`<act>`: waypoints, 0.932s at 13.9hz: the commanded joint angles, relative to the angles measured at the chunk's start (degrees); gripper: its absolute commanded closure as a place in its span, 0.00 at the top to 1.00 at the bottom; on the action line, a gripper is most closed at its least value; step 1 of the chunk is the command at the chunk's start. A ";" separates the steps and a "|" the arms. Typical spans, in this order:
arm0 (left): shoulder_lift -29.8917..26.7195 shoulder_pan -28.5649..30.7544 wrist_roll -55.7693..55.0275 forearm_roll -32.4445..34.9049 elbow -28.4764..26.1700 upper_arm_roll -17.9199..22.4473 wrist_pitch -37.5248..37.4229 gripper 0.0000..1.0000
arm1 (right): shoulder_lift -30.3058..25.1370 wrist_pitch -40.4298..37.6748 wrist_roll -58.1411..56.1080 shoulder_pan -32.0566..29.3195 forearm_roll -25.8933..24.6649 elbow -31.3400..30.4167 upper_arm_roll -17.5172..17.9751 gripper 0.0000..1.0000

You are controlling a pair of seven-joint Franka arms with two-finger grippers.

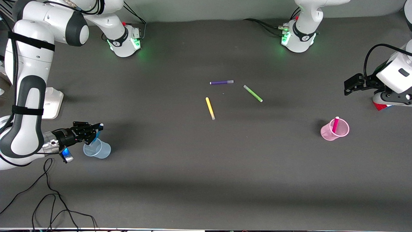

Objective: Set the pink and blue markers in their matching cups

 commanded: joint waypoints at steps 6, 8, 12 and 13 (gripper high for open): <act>-0.38 -0.44 0.63 -0.57 0.47 0.32 -0.08 1.00 | 4.03 -1.11 -0.85 -2.94 1.92 5.98 0.92 0.71; -0.46 -0.44 0.63 -0.57 0.47 0.40 -0.08 1.00 | 3.85 -1.11 -0.77 -2.94 1.92 6.07 0.93 1.00; -0.46 -0.36 0.63 -0.57 0.56 0.32 -0.08 1.00 | 0.09 -1.64 -1.03 -3.03 1.48 5.03 0.66 1.00; -0.46 -0.44 0.63 -0.57 0.82 0.32 -0.08 1.00 | -2.01 -1.64 -1.64 -2.68 0.61 4.06 0.23 1.00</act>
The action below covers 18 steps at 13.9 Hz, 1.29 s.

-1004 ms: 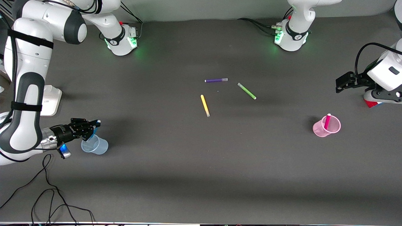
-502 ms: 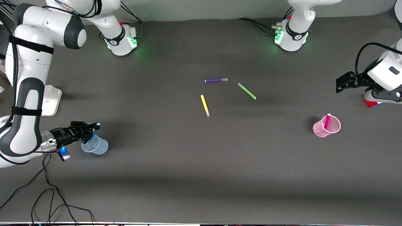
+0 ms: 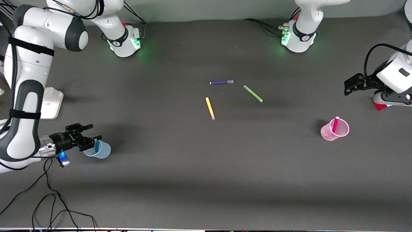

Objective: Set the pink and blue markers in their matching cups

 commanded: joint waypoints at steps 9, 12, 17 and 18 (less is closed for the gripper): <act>-1.26 -0.44 0.62 -0.56 0.62 0.32 -0.43 1.00 | -28.81 12.54 -15.51 5.50 -23.27 -15.96 -0.53 1.00; -1.34 -0.44 0.62 -0.56 0.53 0.32 -0.43 1.00 | -38.40 24.41 -15.42 12.54 -32.23 -25.38 -0.53 1.00; -1.43 -0.36 0.62 -0.48 0.44 0.41 -0.61 1.00 | -53.79 35.61 -14.98 18.10 -41.58 -38.40 0.78 1.00; -1.43 -0.36 0.62 -0.48 0.44 0.41 -0.70 1.00 | -55.38 34.91 -15.16 14.79 -41.58 -38.58 4.88 1.00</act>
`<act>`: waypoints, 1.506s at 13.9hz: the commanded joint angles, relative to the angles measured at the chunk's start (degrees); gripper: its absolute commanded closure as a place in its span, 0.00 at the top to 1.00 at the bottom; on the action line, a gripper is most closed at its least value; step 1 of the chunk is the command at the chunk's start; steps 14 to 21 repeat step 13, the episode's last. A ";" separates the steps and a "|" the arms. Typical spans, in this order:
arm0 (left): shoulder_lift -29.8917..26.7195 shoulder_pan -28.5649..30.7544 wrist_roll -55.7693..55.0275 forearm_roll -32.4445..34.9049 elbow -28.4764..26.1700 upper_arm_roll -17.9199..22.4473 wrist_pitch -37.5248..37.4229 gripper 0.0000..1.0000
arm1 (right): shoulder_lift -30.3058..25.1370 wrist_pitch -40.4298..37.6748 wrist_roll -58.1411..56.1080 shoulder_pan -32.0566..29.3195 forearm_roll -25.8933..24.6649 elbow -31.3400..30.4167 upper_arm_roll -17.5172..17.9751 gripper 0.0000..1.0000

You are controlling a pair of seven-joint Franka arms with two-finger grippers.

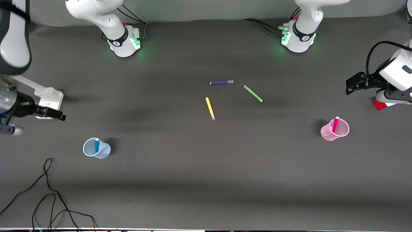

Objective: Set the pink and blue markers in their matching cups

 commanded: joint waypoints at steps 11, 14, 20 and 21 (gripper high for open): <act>-0.75 -0.36 0.61 -0.55 -0.08 0.40 -1.03 1.00 | -6.51 -5.58 -1.02 -26.44 -0.89 -0.09 30.03 1.00; -0.66 -0.36 0.61 -0.55 -0.08 0.40 -1.12 1.00 | -5.55 -5.77 -1.02 -25.48 -0.89 1.05 29.86 1.00; -0.66 -0.36 0.61 -0.55 -0.08 0.40 -1.12 1.00 | -5.55 -5.77 -1.02 -25.48 -0.89 1.05 29.86 1.00; -0.66 -0.36 0.61 -0.55 -0.08 0.40 -1.12 1.00 | -5.55 -5.77 -1.02 -25.48 -0.89 1.05 29.86 1.00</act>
